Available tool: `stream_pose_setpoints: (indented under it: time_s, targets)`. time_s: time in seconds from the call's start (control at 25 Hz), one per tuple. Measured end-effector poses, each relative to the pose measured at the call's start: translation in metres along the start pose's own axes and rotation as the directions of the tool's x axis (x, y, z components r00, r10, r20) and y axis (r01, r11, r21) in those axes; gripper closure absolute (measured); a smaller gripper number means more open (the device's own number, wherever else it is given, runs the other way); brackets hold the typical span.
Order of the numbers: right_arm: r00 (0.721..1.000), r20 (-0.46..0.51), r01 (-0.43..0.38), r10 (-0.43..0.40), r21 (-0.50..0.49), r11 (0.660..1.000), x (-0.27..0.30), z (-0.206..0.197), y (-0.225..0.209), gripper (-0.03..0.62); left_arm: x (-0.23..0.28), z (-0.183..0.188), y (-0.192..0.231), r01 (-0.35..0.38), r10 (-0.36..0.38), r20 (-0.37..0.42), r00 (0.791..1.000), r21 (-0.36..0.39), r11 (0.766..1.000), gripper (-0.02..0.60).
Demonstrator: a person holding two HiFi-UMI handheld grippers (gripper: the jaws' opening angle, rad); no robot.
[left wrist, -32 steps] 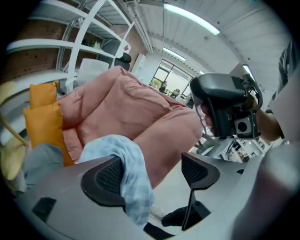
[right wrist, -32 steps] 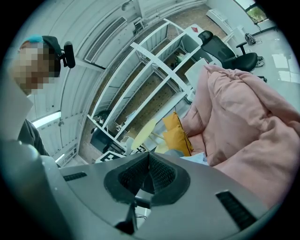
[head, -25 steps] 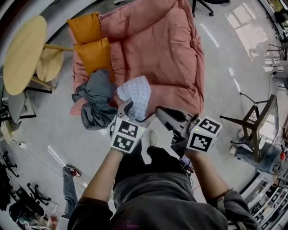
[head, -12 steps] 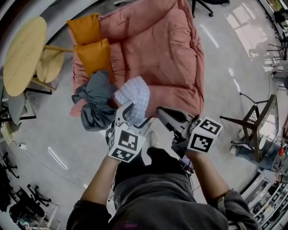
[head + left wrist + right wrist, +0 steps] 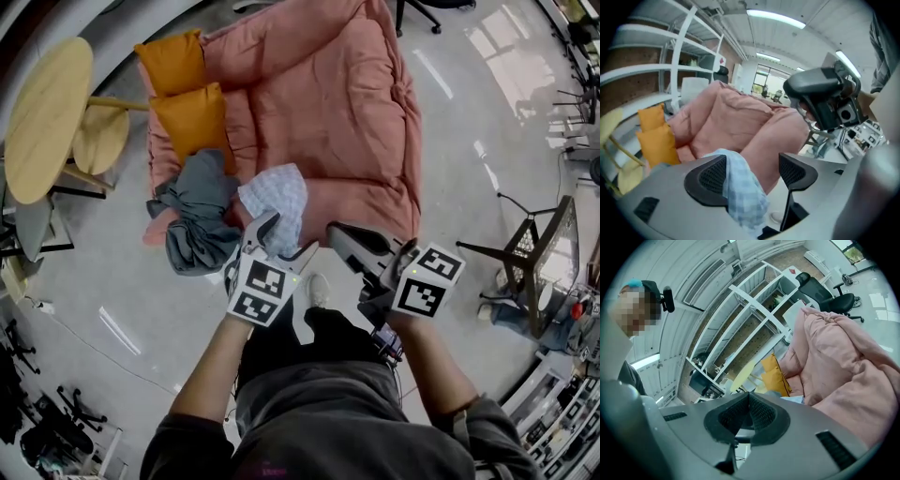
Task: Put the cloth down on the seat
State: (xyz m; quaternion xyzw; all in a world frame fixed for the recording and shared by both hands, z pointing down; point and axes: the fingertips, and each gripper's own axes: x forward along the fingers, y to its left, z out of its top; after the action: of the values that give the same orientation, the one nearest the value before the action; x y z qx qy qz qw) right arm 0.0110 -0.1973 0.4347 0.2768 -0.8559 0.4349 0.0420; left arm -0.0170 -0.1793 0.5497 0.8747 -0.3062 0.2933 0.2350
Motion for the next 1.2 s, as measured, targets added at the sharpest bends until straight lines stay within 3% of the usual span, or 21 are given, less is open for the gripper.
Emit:
stream_pose_setpoints:
  time_s: [0.08,0.16,0.28,0.32,0.4,0.48,0.68,0.8,1.0,1.2]
  targets:
    - [1.0,0.007,-0.002,0.002,0.007,1.0,0.0,0.002,-0.001,0.579,-0.019,0.007,0.017,-0.078,0.078,0.0,0.997,0.0,0.997,0.227]
    - [1.0,0.012,-0.01,0.009,0.008,1.0,0.001,0.004,0.002,0.579,-0.035,0.01,0.029,-0.16,0.163,-0.032,0.986,0.063,0.985,0.228]
    - [0.999,0.015,-0.028,0.028,-0.001,1.0,0.004,0.008,0.006,0.579,-0.058,0.031,0.043,-0.305,0.32,-0.015,0.947,0.259,0.916,0.236]
    - [0.999,0.015,-0.032,0.032,-0.002,0.999,0.004,0.009,0.007,0.579,-0.06,0.037,0.043,-0.303,0.313,0.003,0.95,0.258,0.917,0.238]
    - [0.999,0.012,-0.037,0.037,0.0,0.999,0.006,0.008,0.006,0.579,-0.056,0.041,0.039,-0.243,0.242,0.03,0.97,0.164,0.956,0.238]
    - [0.999,0.007,-0.043,0.042,0.003,0.999,0.008,0.006,0.006,0.579,-0.049,0.037,0.038,-0.196,0.193,0.041,0.98,0.084,0.977,0.238]
    - [0.999,0.004,-0.039,0.039,0.003,0.999,0.007,0.005,0.004,0.579,-0.043,0.024,0.03,-0.119,0.119,0.056,0.991,-0.015,0.993,0.238]
    - [0.999,0.002,-0.039,0.039,-0.016,0.999,0.007,0.009,0.006,0.579,-0.048,0.029,0.027,-0.077,0.087,0.112,0.99,-0.096,0.992,0.238]
    - [0.999,-0.002,-0.052,0.052,-0.045,0.998,0.008,0.016,0.014,0.579,-0.058,0.042,0.022,-0.086,0.096,0.148,0.984,-0.07,0.994,0.25]
    - [0.999,-0.011,-0.054,0.053,-0.068,0.996,0.008,0.021,0.021,0.579,-0.073,0.051,0.025,-0.115,0.126,0.176,0.976,-0.069,0.991,0.381]
